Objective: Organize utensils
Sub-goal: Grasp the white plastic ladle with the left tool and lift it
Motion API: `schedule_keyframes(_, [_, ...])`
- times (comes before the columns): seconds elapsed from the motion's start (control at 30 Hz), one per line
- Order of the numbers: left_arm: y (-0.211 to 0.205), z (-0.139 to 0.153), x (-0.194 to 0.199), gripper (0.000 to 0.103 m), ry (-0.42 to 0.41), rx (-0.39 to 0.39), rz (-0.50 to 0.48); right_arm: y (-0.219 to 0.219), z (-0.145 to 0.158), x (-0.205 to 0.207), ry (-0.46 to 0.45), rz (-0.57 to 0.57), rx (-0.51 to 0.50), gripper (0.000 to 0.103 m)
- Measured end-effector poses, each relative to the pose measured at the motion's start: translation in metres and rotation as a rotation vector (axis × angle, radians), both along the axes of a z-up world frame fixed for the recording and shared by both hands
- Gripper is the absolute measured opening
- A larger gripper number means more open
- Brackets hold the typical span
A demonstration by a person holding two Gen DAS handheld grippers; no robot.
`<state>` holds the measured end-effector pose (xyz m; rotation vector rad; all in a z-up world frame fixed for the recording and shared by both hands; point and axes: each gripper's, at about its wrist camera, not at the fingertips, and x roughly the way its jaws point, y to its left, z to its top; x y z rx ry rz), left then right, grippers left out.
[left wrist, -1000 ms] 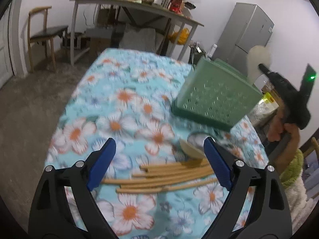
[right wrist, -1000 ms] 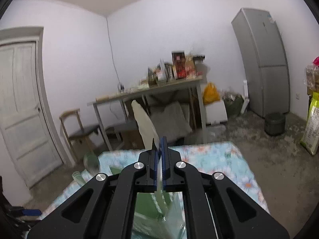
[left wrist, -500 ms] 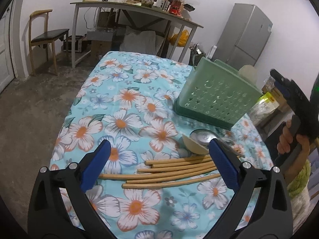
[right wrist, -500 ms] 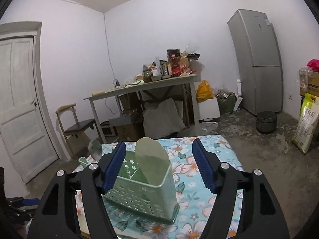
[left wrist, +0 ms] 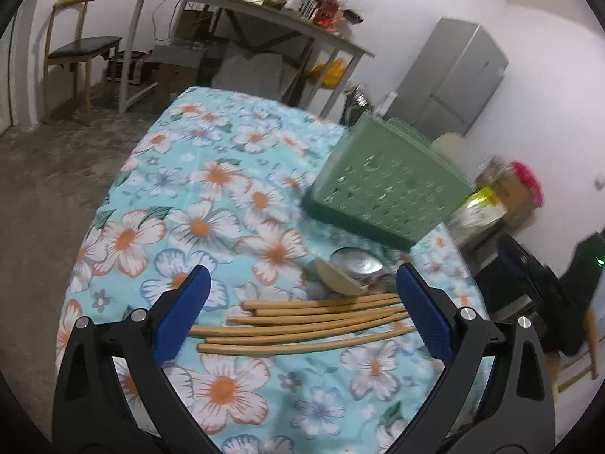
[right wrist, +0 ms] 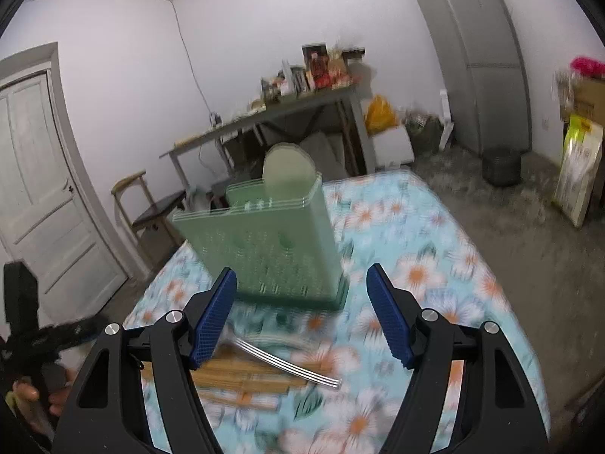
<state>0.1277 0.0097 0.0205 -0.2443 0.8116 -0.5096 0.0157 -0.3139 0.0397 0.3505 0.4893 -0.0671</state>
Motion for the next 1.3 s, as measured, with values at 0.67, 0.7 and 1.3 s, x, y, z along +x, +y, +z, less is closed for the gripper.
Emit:
schedule_keyframes(0.67, [-0.021, -0.018, 0.018, 0.095, 0.138, -0.139, 0.060, 0.017, -0.020, -0.003, 0.020, 0.158, 0.040, 0.070])
schedule_keyframes(0.7, [-0.021, -0.020, 0.020, 0.094, 0.153, -0.162, 0.063, 0.016, -0.022, -0.001, 0.023, 0.162, 0.046, 0.070])
schedule_keyframes(1.3, [-0.052, -0.057, 0.045, 0.029, 0.310, -0.110, 0.111, -0.008, -0.031, 0.013, 0.053, 0.168, 0.128, 0.069])
